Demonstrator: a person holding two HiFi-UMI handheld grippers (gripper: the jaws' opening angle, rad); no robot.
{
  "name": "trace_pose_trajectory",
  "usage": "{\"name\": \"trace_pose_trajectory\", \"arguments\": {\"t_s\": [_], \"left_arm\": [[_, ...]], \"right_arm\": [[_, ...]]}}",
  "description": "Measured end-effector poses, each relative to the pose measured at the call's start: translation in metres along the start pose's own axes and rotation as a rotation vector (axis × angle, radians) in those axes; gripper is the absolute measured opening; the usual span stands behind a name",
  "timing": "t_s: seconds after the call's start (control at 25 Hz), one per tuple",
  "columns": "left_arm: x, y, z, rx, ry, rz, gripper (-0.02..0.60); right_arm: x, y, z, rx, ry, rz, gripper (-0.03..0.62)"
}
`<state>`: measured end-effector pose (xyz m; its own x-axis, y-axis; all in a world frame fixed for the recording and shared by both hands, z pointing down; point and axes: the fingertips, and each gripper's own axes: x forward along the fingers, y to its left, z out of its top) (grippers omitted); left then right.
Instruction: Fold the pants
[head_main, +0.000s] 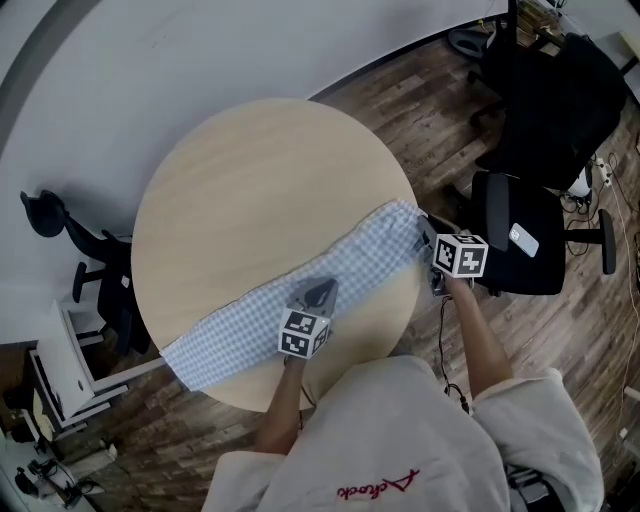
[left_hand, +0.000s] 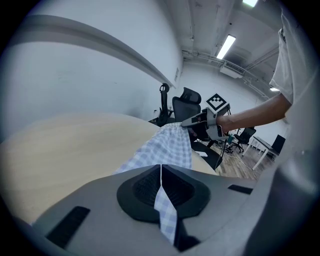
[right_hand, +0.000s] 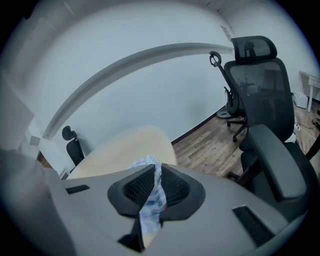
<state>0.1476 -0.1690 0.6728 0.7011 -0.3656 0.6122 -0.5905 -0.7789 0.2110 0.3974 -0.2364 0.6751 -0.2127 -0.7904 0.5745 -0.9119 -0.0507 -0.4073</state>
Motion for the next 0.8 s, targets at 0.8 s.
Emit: {"name": "trace_pose_trajectory", "arguments": {"t_s": [0.8], "left_arm": [[-0.003,-0.026,-0.003,0.067,0.024,-0.032,0.037]], "right_arm": [[-0.027,-0.04,-0.071,0.226,0.03,-0.02,0.177]]}}
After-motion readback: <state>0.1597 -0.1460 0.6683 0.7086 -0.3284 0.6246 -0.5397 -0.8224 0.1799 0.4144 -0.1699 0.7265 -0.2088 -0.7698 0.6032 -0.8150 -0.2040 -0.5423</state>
